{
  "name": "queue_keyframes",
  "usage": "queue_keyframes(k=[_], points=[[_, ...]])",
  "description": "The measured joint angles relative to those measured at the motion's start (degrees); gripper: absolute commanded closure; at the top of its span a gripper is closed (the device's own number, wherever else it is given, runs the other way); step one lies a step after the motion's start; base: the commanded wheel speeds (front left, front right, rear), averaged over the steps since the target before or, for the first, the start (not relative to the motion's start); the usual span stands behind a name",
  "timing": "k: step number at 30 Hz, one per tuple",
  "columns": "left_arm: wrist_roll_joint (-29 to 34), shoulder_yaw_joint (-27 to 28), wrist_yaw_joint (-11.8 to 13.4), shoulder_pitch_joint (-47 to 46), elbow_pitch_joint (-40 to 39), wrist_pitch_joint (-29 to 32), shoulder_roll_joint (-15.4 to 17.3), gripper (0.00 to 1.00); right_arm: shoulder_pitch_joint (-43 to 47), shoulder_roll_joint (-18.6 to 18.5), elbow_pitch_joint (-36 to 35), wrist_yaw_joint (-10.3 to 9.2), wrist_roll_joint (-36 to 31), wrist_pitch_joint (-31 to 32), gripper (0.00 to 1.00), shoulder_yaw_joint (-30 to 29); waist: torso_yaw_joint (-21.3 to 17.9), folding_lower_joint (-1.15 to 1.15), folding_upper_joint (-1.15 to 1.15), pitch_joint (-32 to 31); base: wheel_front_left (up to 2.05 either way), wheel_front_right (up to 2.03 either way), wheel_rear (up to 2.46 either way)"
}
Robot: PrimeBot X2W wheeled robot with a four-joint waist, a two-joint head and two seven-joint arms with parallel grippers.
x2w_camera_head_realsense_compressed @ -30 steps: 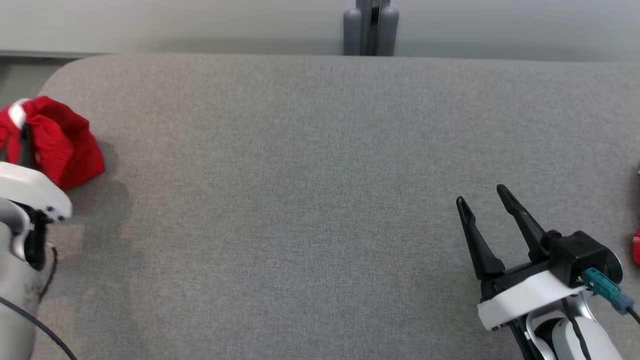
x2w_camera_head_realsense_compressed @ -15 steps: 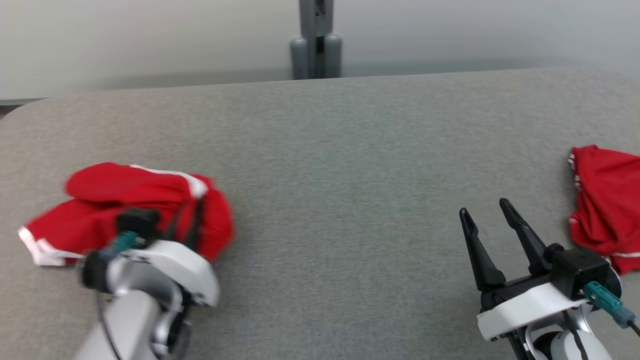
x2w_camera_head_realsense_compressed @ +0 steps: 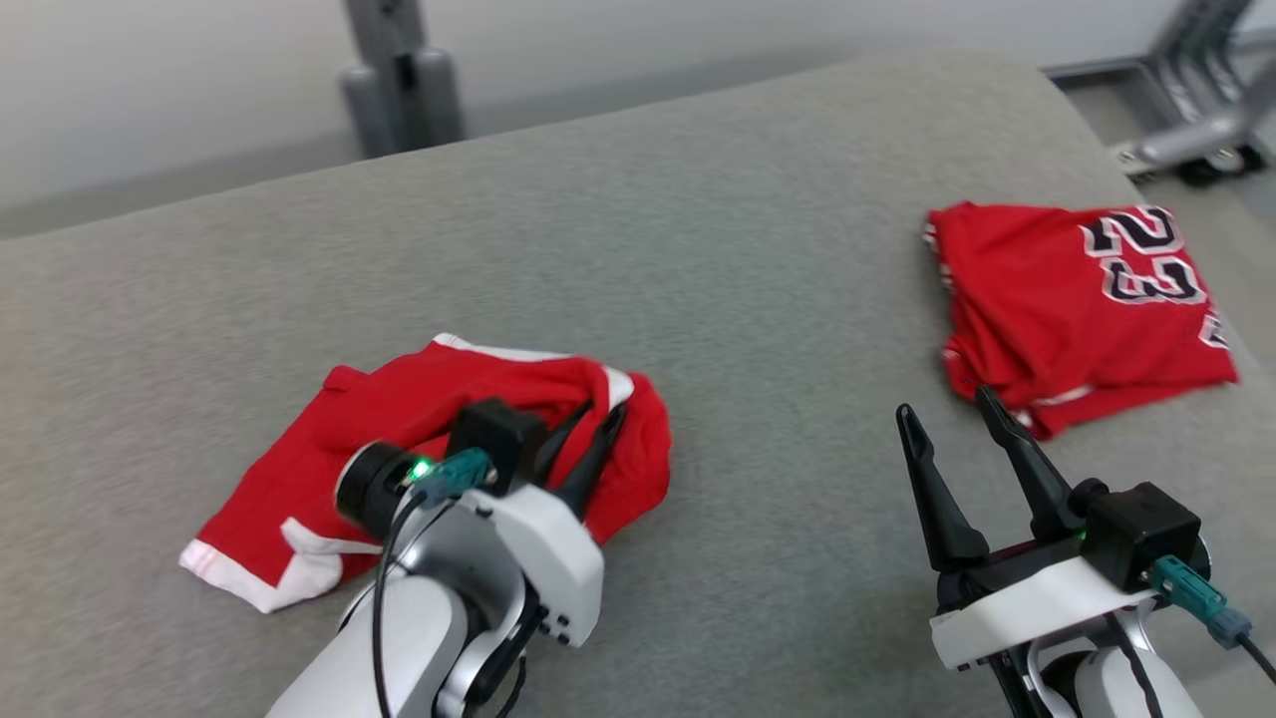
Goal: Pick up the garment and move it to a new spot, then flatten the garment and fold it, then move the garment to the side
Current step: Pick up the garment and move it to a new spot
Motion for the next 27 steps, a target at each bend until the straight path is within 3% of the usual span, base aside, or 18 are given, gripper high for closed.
queue_keyframes(k=[8, 9, 10, 11, 19, 23, 27], points=[[-0.69, 0.66, -1.44, -7.73, 8.68, -0.47, -3.22, 1.00, -1.44, 0.07, 2.46, 0.00, 2.85, -2.67, 0.00, 1.12, -8.36, 0.00, 0.00, 3.94, 0.00, 0.00, 0.00], [-1.24, 0.92, -1.88, -8.24, 9.93, -1.19, -3.66, 0.72, -1.71, 0.05, 2.66, 0.00, 3.18, -2.85, 0.00, 1.26, -8.92, 0.00, 0.00, 4.53, 0.00, 0.00, 0.00], [-1.51, 1.03, -2.30, -8.70, 11.05, -1.99, -4.13, 0.28, -2.01, 0.07, 2.97, 0.00, 3.60, -3.15, 0.00, 1.37, -9.37, 0.00, 0.00, 5.10, 0.00, 0.00, 0.00], [-1.59, 0.79, -3.31, -9.31, 12.26, -2.36, -4.53, 0.00, -2.16, 0.08, 3.22, 0.00, 3.92, -3.36, 0.00, 1.41, -9.74, 0.00, 0.00, 5.66, 0.00, 0.00, 0.00], [-2.23, 1.18, -6.59, -11.14, 13.56, -12.41, -6.61, 0.00, -2.94, 0.13, 5.00, 0.00, 3.83, -4.59, 0.00, 0.27, -8.02, 0.00, 0.00, 6.65, 0.00, 0.00, 0.00], [-1.79, 2.58, -5.82, -11.33, 12.17, -16.97, -6.19, 0.00, -3.30, 0.16, 5.30, 0.00, 2.82, -4.66, 0.00, -0.43, -5.65, 0.00, 0.00, 5.95, 0.00, 0.00, 0.00], [-1.02, 5.39, -3.26, -10.95, 10.36, -20.62, -4.38, 0.00, -3.30, 0.15, 4.98, 0.00, 1.81, -4.47, 0.00, -1.46, -3.03, 0.00, 0.00, 4.96, 0.00, 0.00, 0.00]])
